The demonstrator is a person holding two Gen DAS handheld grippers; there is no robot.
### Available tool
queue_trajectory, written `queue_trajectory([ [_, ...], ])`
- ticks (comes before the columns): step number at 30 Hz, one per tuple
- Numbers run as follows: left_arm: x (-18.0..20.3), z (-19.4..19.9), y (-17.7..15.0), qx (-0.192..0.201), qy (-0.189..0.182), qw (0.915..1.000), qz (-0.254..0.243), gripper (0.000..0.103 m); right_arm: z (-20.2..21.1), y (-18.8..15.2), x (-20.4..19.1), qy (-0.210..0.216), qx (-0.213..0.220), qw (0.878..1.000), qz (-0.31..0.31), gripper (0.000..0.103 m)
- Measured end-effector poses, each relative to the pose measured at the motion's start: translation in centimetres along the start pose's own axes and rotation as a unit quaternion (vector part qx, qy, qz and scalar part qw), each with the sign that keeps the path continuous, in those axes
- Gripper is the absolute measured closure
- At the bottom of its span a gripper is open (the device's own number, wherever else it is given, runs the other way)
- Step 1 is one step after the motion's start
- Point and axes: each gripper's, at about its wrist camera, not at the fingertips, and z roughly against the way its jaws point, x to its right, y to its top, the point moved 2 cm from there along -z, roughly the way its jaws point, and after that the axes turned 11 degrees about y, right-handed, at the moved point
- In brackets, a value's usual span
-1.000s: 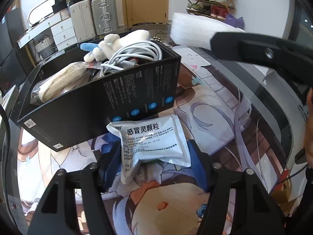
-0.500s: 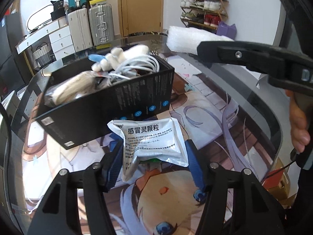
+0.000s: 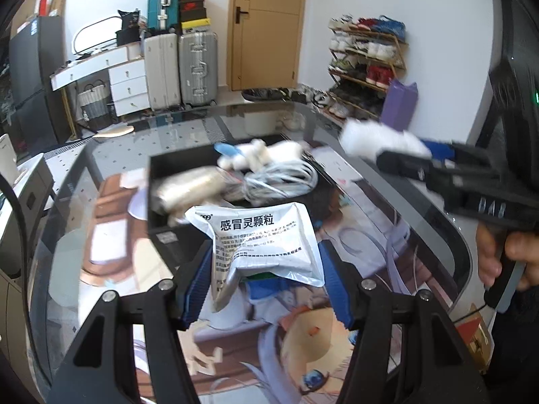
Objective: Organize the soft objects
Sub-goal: 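Carry the packet and foam block over the black box and open both tools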
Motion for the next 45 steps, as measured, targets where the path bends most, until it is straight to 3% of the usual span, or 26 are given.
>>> queue_trajectory([
  [16,-4.4,-3.2,3.7,0.005,0.032,0.9989,0.034,0.043,-4.7,0.3,-2.3,0.002,-0.044,0.997,0.06,0.03],
  [28,-5.2,-5.5,5.5,0.004,0.025,0.9993,0.026,0.043,-9.0,1.8,-4.5,0.013,-0.079,0.988,0.135,0.03],
  [45,-5.6,-6.9,6.4,-0.006,0.01,0.9997,0.023,0.043,-11.8,2.7,-4.8,0.068,-0.101,0.982,0.146,0.03],
])
